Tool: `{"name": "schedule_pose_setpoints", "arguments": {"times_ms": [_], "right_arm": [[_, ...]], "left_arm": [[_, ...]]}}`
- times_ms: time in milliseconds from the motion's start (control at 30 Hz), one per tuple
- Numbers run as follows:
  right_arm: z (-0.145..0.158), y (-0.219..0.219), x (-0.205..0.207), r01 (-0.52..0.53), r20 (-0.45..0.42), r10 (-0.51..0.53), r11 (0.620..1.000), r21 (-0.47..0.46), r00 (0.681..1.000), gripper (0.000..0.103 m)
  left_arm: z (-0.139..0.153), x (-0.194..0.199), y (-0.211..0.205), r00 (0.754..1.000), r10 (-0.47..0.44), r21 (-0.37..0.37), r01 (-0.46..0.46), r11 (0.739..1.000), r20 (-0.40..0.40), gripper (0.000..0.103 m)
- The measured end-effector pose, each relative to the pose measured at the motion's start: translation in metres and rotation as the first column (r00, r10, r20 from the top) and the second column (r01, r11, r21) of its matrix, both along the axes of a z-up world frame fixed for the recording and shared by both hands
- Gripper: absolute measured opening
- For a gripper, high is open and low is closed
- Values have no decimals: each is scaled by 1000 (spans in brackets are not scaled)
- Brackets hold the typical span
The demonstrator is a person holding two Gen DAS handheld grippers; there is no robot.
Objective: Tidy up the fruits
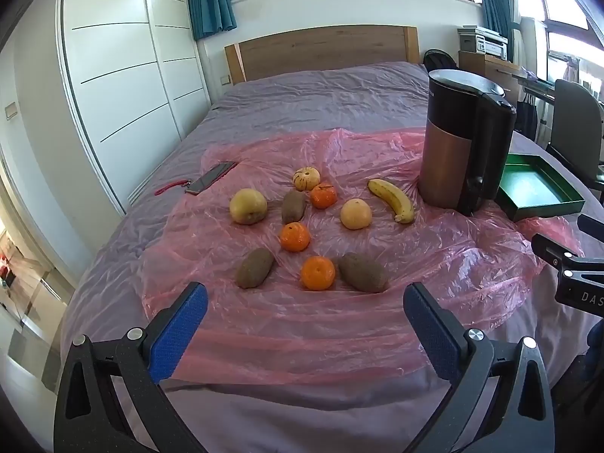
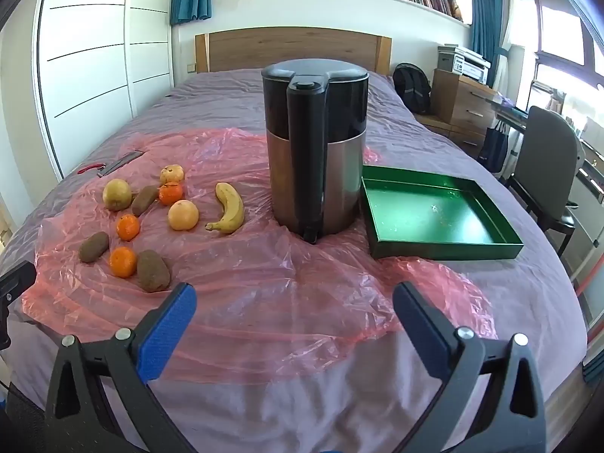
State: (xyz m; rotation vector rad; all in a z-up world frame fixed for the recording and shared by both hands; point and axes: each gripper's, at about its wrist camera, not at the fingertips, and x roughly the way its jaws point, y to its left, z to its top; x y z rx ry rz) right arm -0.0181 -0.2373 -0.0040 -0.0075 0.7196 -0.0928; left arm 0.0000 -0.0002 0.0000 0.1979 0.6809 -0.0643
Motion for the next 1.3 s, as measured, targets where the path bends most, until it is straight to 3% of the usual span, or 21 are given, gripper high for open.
{"name": "schedule_pose_setpoints", "arguments": {"times_ms": [1300], "right_arm": [[-1, -4, -2, -1, 0, 1, 1000, -3, 1000, 103]], "left_arm": [[-7, 0, -6, 999, -6, -24, 6, 1000, -32, 102]]}}
